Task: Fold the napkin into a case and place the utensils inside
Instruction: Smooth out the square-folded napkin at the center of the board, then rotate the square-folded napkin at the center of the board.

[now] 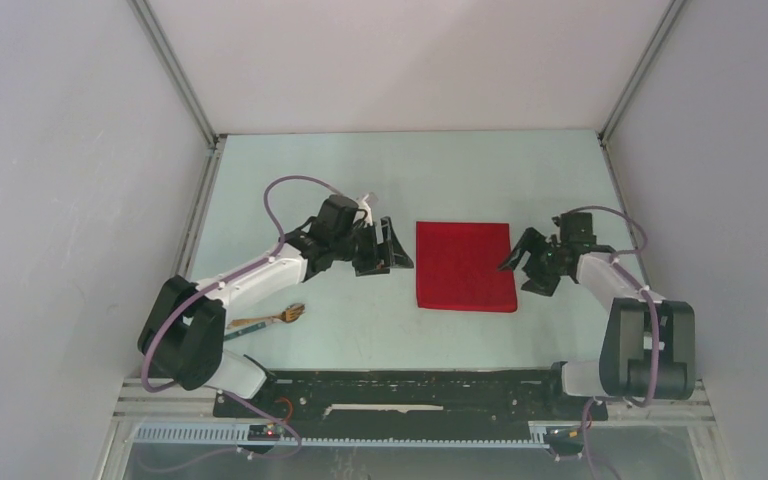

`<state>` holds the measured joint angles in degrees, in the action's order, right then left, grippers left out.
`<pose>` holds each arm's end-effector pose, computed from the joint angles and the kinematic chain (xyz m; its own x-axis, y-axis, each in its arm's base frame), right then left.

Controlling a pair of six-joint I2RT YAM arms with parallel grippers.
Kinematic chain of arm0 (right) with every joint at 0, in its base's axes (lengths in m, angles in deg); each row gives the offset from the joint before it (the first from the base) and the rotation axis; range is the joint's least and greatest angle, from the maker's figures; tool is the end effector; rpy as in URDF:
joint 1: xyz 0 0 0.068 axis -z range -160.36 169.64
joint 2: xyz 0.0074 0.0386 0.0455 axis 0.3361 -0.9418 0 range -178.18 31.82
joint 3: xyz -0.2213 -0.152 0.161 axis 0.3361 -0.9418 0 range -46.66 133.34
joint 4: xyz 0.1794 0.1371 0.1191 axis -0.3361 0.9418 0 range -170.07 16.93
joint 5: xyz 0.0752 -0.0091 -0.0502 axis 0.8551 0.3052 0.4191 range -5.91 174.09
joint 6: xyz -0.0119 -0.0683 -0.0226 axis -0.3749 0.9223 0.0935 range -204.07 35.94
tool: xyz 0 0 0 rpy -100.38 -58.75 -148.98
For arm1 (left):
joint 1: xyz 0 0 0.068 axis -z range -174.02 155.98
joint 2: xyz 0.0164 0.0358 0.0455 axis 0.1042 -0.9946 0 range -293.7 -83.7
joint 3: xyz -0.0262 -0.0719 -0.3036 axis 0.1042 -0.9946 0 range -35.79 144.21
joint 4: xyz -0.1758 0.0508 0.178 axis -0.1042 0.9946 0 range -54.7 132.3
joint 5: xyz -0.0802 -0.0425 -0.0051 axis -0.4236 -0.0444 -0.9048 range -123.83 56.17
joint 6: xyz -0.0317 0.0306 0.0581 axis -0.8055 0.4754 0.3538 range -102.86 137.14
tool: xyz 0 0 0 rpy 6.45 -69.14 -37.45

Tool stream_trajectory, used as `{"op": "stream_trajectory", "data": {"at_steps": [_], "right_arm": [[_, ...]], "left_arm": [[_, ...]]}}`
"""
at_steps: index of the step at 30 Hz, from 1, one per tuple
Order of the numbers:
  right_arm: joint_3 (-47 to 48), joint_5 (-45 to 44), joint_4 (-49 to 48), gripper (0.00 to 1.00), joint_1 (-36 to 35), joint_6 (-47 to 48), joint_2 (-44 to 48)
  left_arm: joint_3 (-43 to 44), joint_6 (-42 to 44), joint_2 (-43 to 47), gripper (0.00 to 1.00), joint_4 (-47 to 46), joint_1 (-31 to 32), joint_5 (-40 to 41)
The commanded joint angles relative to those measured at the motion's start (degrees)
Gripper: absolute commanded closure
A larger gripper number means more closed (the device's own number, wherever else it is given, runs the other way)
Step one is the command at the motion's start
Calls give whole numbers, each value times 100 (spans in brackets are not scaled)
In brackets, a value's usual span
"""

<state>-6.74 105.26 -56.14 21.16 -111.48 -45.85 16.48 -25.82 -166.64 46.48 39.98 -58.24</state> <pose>0.2424 0.0155 0.1985 -0.8487 0.4520 -0.2747 0.2751 0.8208 0.5006 0.2467 -0.1966 0.2604 -0.9257 -0.1241 -0.3573 0.1825 0.6808 -0.7094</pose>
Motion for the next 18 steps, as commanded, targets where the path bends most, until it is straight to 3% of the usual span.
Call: {"op": "stream_trajectory", "data": {"at_steps": [1, 8, 15, 18], "right_arm": [[166, 1018, -157, 17, 803, 553, -459], [252, 2087, -675, 29, 1112, 795, -1487], [266, 2019, -627, 50, 1359, 949, -1892], [286, 2113, -654, 54, 1360, 957, -1977]], "left_arm": [[-40, 112, 96, 21, -234, 52, -279], [-250, 146, 581, 21, -160, 50, -472], [-507, 134, 1028, 21, -151, 50, -512], [-542, 154, 1051, 21, -160, 54, -555]]}}
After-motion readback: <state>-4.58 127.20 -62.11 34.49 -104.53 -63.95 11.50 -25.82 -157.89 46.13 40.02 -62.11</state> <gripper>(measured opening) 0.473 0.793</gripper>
